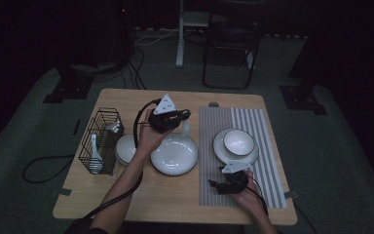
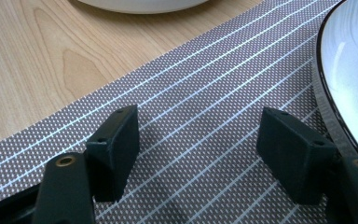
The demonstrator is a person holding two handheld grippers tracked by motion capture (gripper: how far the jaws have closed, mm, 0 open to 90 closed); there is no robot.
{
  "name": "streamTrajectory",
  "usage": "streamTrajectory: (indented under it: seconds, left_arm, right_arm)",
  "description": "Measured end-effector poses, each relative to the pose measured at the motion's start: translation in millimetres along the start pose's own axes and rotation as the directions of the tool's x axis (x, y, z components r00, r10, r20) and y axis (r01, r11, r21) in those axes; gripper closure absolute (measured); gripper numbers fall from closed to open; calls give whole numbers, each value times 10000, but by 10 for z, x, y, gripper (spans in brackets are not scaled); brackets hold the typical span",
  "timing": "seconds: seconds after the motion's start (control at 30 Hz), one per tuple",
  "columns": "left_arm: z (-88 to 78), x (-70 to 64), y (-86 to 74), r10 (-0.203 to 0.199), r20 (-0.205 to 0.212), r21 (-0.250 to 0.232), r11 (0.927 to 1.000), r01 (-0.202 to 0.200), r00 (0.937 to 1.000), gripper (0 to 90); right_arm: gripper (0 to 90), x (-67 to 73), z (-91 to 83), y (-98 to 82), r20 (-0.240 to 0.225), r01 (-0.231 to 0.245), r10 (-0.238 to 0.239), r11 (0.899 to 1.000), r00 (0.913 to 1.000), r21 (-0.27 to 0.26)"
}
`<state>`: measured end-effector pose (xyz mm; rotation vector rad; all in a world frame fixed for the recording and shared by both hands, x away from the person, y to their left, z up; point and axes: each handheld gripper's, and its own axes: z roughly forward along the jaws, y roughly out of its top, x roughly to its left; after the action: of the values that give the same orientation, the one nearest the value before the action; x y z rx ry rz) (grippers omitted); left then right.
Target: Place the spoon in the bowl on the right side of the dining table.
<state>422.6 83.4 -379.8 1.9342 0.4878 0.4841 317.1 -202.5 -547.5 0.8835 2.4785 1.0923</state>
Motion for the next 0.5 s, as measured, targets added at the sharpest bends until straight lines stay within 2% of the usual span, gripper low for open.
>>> streamTrajectory:
  seconds: [0.5]
  left_arm:
    - [104, -21, 77, 61, 173, -75, 10000, -60, 9998, 850]
  right_arm:
    - [294, 2, 0, 0, 6, 9, -9, 10000, 10000, -10]
